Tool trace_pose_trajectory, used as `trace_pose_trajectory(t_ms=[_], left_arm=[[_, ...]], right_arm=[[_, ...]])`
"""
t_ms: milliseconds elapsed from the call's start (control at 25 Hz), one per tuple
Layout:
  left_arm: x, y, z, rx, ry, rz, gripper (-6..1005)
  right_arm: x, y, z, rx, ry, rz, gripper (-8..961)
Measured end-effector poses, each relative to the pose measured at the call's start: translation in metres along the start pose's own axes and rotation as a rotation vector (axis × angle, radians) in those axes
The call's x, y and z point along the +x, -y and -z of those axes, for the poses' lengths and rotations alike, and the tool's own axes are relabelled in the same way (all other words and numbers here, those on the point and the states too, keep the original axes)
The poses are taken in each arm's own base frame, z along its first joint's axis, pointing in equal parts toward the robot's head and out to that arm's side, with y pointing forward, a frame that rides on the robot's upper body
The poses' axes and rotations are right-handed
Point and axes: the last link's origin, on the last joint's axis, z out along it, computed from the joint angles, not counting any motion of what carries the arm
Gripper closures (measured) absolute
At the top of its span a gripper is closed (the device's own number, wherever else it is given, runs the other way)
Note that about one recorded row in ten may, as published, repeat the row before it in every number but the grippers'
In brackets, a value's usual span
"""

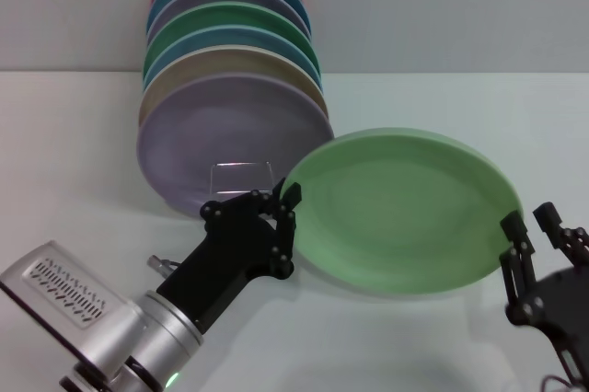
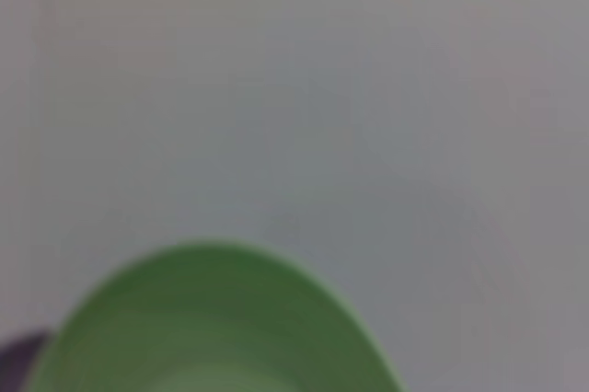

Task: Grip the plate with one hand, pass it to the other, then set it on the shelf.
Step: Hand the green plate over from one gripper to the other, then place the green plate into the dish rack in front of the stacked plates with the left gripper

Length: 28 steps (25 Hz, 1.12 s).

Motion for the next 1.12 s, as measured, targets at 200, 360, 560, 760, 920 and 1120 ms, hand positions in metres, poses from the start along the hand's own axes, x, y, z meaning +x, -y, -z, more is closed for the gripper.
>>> trace_pose_trajectory(t_ms=[200,360,560,760,920,1120], left_arm=[[0.003,0.007,0.008,0.045,-0.032,-0.018,928],[0.012,0.016,0.016,0.097,-0.098,-0.024,921],[0.031,0.029,0.033,0.173,-0.245,-0.019,913],[0.045,0.048,0.049,0.249,-0.349,0.016,904],[0.044,0.061,0.049,0.292,-0.339,0.005,898],[0.037,0.073,0.042,0.292,-0.293,-0.042,889]], right_arm=[[-0.014,0.015,0.022,-0.134,0.113,-0.111,629],[-0.024,0.031,0.036,-0.151,0.162,-0.154,501],[-0.018,0.048,0.038,-0.128,0.115,-0.167,451],[-0.008,0.056,0.033,-0.105,0.043,-0.149,452],[-0.005,0.059,0.030,-0.097,0.026,-0.136,452],[-0.005,0.063,0.029,-0.085,0.028,-0.126,451]])
